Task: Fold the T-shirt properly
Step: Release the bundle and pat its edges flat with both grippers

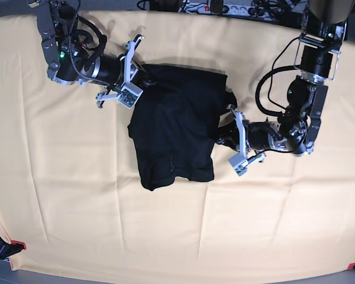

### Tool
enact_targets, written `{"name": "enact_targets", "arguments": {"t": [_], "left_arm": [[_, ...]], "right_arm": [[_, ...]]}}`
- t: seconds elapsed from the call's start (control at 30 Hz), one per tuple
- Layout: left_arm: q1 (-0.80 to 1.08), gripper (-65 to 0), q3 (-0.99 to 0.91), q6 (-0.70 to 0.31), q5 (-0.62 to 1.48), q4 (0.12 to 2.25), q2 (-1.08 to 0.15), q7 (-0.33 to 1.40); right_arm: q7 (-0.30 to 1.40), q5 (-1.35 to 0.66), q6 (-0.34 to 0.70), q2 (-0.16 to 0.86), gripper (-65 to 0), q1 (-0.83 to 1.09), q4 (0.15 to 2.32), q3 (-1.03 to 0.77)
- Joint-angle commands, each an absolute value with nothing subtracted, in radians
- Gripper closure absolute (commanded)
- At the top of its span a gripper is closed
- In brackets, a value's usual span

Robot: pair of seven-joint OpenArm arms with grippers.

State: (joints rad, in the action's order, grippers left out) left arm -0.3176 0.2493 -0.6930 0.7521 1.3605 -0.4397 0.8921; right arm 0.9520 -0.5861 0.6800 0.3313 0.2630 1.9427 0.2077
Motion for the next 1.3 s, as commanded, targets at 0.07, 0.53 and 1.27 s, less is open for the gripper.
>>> {"name": "enact_targets", "arguments": {"t": [0.07,0.53,1.27], "left_arm": [[-0.310,0.0,0.242,-0.698,0.730,1.374,-0.511,0.830],[-0.313,0.0,0.241,-0.698,1.092,1.602,-0.641,1.000],[-0.144,0.0,0.241,-0.698,1.091,1.694,-0.456,1.035]], "right_arm": [[0.986,-0.561,0.670,0.341,0.0,0.279,1.950,0.202],[0.953,-0.602,0.673,0.341,0.0,0.288,2.093,0.200],[0.666,-0.618,0.698,0.326,0.0,-0.065,1.799,0.125]]}}
